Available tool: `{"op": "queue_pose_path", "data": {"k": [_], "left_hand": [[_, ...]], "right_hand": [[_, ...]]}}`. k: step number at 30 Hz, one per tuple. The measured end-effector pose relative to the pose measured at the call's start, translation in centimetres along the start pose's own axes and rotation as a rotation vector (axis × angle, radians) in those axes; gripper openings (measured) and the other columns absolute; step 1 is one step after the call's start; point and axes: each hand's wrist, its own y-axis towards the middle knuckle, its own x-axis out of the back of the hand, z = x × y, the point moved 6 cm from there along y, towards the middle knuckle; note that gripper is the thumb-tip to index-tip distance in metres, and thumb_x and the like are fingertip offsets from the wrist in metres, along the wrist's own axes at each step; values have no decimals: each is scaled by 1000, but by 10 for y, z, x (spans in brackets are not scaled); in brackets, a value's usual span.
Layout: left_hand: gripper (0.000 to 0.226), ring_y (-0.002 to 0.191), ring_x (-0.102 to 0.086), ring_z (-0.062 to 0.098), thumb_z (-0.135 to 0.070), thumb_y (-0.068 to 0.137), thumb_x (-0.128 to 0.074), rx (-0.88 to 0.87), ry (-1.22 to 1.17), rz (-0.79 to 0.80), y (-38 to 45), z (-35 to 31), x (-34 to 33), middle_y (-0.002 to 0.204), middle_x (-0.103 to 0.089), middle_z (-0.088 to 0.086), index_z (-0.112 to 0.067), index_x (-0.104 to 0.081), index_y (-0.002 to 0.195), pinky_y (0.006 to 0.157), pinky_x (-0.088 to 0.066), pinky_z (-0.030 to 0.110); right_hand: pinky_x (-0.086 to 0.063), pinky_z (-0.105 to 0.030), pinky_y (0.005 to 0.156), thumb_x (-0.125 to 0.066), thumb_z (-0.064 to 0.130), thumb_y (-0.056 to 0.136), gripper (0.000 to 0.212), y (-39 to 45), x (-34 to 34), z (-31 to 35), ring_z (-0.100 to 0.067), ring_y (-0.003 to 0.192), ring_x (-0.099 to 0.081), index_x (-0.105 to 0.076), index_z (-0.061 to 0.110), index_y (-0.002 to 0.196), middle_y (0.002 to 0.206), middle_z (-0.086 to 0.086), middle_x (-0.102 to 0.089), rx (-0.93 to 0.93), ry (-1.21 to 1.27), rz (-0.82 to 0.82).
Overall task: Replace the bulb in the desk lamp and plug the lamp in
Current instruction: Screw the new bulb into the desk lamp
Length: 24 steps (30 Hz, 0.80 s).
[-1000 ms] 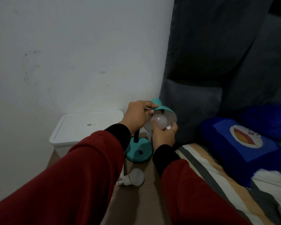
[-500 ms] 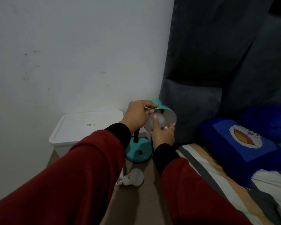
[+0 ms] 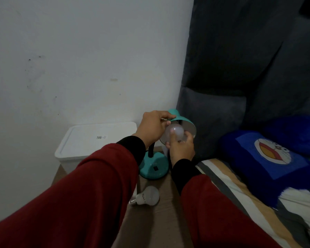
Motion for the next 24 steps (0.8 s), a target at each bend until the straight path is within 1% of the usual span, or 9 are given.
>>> {"op": "queue_pose_path", "data": {"k": [3, 5, 7, 10, 12, 15, 19, 21, 24], "left_hand": [[28, 96, -56, 2, 0, 90, -56, -2, 4, 3, 0, 0, 0, 120, -68, 7, -7, -68, 114, 70, -26, -20], [28, 104, -61, 8, 0, 89, -56, 4, -4, 0, 1, 1, -1, 121, -68, 8, -7, -68, 114, 74, -27, -18], [29, 108, -63, 14, 1, 90, -56, 16, -14, 1, 0, 2, -1, 121, -68, 9, -6, -68, 115, 79, -28, -14], [28, 107, -63, 14, 0, 90, -56, 12, -5, 0, 1, 2, -1, 121, -68, 8, -7, -68, 114, 79, -27, -15], [28, 107, -63, 14, -1, 90, -57, 10, -7, 2, 1, 2, -2, 121, -68, 8, -8, -68, 114, 82, -28, -11], [28, 108, -63, 17, 1, 89, -57, 19, -22, 4, 0, 2, -3, 121, -67, 10, -6, -68, 114, 87, -28, -4], [28, 108, -63, 15, 0, 90, -56, 8, -8, -5, 1, 2, -2, 122, -67, 9, -7, -68, 115, 76, -28, -16], [28, 105, -63, 12, 0, 90, -56, -1, -6, -6, 1, 1, -2, 122, -67, 9, -6, -68, 114, 70, -27, -19], [28, 103, -63, 11, 2, 89, -56, 5, -14, -1, 1, 1, -3, 120, -68, 10, -5, -68, 114, 78, -28, -15]], "right_hand": [[-52, -43, 96, -49, 61, 82, 71, -1, -5, -3, -32, 105, -65, -41, 18, 137, 125, -16, -62, -36, 31, 9], [-49, -33, 97, -61, 51, 80, 76, -1, -2, 1, -32, 116, -59, -27, 26, 144, 136, -15, -53, 4, 34, 8], [-43, -24, 88, -65, 36, 83, 68, 3, 2, 1, -29, 118, -56, -31, 28, 141, 136, -14, -52, 54, -22, -4], [-46, -28, 86, -54, 39, 91, 49, 4, 4, -1, -29, 110, -60, -41, 23, 136, 128, -15, -59, 54, -12, -8], [-46, -29, 88, -52, 43, 91, 56, 2, 4, 1, -31, 114, -59, -35, 22, 140, 131, -15, -57, 46, -6, -1], [-45, -30, 92, -65, 36, 84, 69, 2, 5, 3, -29, 118, -56, -30, 26, 142, 136, -13, -53, 95, -36, -8], [-54, -34, 86, -58, 41, 88, 51, 2, 2, 2, -26, 98, -64, -41, 22, 132, 123, -14, -60, 55, -10, -2], [-54, -42, 92, -55, 46, 88, 58, 2, 1, 1, -31, 103, -65, -37, 21, 137, 127, -16, -58, 22, -3, 1], [-48, -37, 99, -65, 41, 82, 72, 2, 3, 4, -31, 119, -56, -30, 24, 142, 136, -14, -53, 67, -49, -6]]}}
